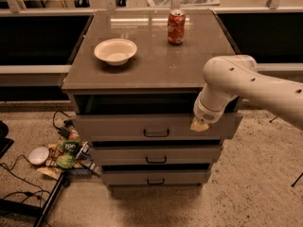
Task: Open top drawer
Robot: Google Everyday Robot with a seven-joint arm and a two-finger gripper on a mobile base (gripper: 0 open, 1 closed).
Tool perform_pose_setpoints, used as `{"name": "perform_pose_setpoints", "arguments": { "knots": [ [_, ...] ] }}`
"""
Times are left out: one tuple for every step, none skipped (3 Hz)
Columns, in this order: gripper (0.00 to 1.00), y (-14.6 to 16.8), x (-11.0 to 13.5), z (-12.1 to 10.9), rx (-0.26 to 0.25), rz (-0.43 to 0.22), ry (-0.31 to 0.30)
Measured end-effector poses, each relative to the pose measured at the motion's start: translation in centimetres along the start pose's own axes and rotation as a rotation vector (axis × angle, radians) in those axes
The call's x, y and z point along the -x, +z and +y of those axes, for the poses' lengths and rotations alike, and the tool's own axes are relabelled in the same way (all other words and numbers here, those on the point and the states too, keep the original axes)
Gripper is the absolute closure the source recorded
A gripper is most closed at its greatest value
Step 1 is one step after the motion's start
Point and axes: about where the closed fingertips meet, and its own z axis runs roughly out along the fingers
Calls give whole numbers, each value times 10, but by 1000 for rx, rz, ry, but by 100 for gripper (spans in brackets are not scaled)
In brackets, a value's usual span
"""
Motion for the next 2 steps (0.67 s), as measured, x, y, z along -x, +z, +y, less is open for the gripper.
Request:
{"name": "perform_pose_setpoints", "arguments": {
  "knots": [
    [42,0,0,0,0,0,0],
    [19,-1,0,0,0,0,0]
  ]
}}
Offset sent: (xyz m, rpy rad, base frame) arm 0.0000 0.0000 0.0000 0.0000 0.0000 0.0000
